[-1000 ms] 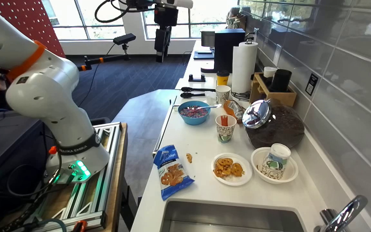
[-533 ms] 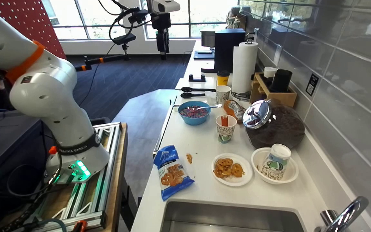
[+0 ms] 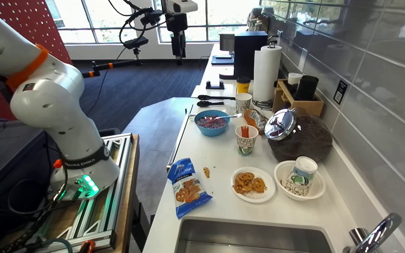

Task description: Move the orange packet forwards.

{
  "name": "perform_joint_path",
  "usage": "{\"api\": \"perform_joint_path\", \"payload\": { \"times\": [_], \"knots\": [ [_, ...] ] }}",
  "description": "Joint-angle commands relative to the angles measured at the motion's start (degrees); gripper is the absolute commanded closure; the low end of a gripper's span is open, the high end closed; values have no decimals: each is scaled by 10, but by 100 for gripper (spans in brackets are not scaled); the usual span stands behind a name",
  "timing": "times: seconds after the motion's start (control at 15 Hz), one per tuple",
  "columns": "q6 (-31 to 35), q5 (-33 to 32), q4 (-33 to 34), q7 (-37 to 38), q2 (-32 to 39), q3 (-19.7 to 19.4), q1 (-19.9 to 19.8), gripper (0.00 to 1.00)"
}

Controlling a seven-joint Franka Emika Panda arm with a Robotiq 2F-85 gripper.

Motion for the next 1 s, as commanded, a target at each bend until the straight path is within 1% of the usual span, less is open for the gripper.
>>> {"api": "perform_joint_path", "payload": {
  "times": [0.0, 0.2, 0.33, 0.47, 0.67, 0.8, 0.93],
  "knots": [
    [15, -15, 1, 110, 34, 26, -14, 0],
    [32, -13, 1, 229, 85, 55, -7, 0],
    [76, -13, 6, 310, 128, 67, -2, 0],
    [125, -18, 13, 385, 171, 72, 3, 0],
    [202, -40, 20, 491, 230, 64, 13, 0],
    [245, -71, 33, 555, 269, 49, 13, 0],
    [285, -119, 52, 625, 305, 28, 14, 0]
  ]
}}
